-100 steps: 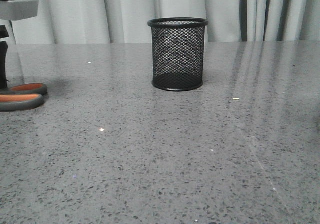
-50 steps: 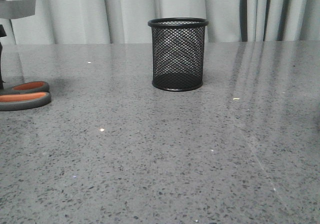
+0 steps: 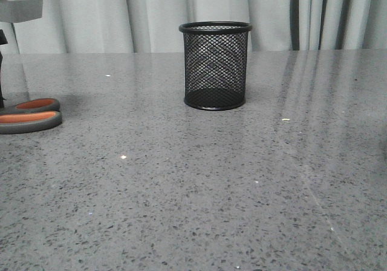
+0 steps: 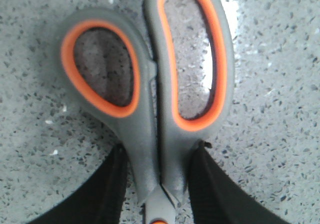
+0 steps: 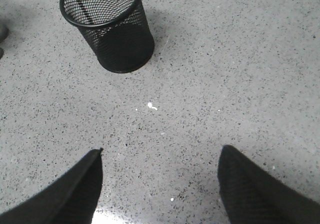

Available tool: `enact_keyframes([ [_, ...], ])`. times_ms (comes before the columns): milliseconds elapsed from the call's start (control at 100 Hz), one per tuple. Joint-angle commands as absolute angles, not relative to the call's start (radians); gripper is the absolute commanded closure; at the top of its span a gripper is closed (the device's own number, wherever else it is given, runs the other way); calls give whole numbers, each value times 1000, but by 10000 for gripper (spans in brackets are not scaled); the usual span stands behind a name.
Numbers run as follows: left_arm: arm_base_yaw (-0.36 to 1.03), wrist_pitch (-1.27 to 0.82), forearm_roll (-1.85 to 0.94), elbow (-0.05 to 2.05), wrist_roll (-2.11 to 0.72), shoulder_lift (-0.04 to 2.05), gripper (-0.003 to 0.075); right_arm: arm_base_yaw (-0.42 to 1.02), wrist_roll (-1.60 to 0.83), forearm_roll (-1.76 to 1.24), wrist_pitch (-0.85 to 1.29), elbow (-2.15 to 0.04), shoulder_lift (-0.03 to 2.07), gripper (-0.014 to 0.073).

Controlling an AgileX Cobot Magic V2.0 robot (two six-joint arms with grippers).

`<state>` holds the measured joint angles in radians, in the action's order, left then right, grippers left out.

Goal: Put scissors into bucket

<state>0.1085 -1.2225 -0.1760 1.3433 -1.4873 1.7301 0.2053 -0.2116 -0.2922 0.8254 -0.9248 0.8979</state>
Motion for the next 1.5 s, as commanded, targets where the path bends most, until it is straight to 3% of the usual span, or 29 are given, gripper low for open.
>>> enact_keyframes([
  [0, 107, -1276, -208, 1363, -1485, 1702, 650, 205, -221, -300, 778, -960, 895, 148],
  [100, 107, -1276, -208, 1363, -1485, 1702, 678, 205, -221, -300, 778, -960, 895, 148],
  [1100, 109, -1276, -298, 1568, -1449, 1470, 677, 205, -221, -329, 721, -960, 895, 148],
  [1490, 187, -1276, -453, 1690, -1415, 1389, 677, 205, -469, -780, 622, -960, 895, 148],
])
